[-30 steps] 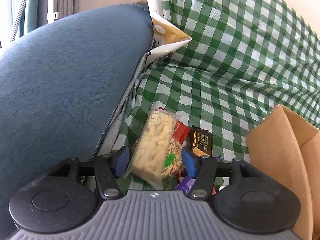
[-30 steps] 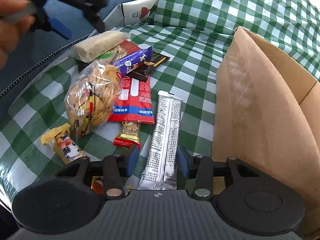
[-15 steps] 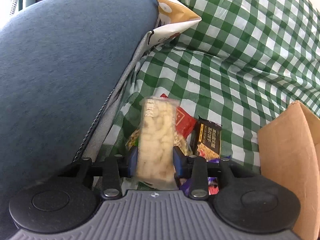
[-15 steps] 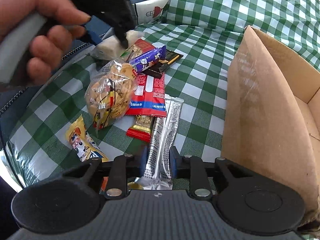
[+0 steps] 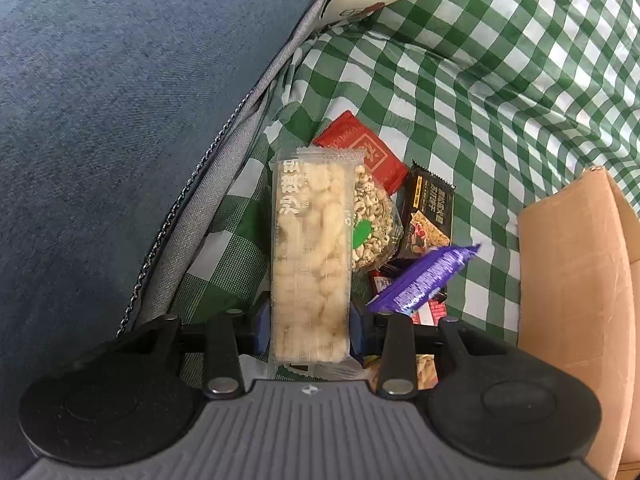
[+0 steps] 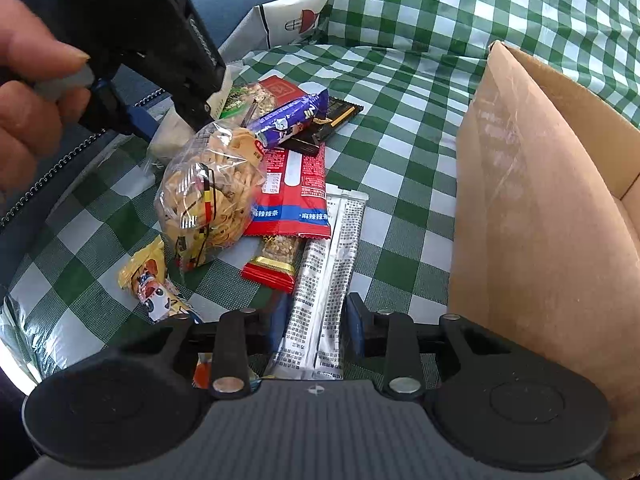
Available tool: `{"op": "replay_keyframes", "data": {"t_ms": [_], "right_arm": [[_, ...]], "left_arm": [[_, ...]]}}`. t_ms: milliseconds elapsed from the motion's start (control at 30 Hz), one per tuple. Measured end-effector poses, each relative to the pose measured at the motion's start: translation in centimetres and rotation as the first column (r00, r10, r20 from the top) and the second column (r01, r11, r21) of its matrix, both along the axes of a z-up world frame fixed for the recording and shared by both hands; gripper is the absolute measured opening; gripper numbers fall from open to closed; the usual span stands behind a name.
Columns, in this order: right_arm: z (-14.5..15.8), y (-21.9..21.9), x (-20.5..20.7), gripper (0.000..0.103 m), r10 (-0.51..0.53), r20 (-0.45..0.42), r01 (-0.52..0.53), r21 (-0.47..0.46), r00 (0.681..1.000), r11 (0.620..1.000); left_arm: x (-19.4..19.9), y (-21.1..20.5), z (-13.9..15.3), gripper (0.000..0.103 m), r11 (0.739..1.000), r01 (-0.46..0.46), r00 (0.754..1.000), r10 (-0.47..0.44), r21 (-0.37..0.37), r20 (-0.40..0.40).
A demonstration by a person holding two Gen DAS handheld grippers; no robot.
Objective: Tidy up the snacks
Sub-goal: 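Close the left gripper on the white puffed-rice bar while the right gripper holds the silver bar, then lift both held bars up off the snack pile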
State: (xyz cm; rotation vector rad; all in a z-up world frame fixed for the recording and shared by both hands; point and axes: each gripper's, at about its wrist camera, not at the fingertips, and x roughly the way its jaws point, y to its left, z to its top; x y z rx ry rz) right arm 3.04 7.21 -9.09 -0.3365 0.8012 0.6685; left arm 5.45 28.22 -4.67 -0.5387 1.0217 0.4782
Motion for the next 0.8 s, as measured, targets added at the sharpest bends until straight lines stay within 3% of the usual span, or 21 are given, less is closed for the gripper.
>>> {"op": "replay_keyframes", "data": {"t_ms": [200,567,600,633,800], "right_arm": [[0.3,-0.4,-0.3,0.025,-0.001,0.015,0.001,0.013,1.0,1.0],[3.5,-0.9,-2.0,0.018,0.006,0.112,-0.009,0.021,0.994,1.0],[3.9,-1.0,-2.3,0.016,0.005,0.127,-0.008,0.02,0.992,1.0],[4.3,-1.1,-2.5,0.001,0.004,0.138,-0.007,0.019,0.99,1.0],[6.0,-1.6,-3.6,0.0,0.014,0.204,-0.018,0.016,0.979,1.0]], "left_arm": [[0.3,-0.3,0.1,0.04,1.0,0.02,1.0,-0.019,0.025,-0.006],[-2.5,-2.4,4.5,0.04,0.998,0.047,0.992,-0.051,0.045,0.114],[-2.9,-2.6,4.9,0.04,0.998,0.05,0.991,-0.055,0.047,0.124],[-3.2,-2.8,5.4,0.04,0.997,0.053,0.99,-0.059,0.049,0.132],[-4.8,-3.8,6.8,0.04,0.997,0.066,0.985,-0.072,0.044,0.16]]}}
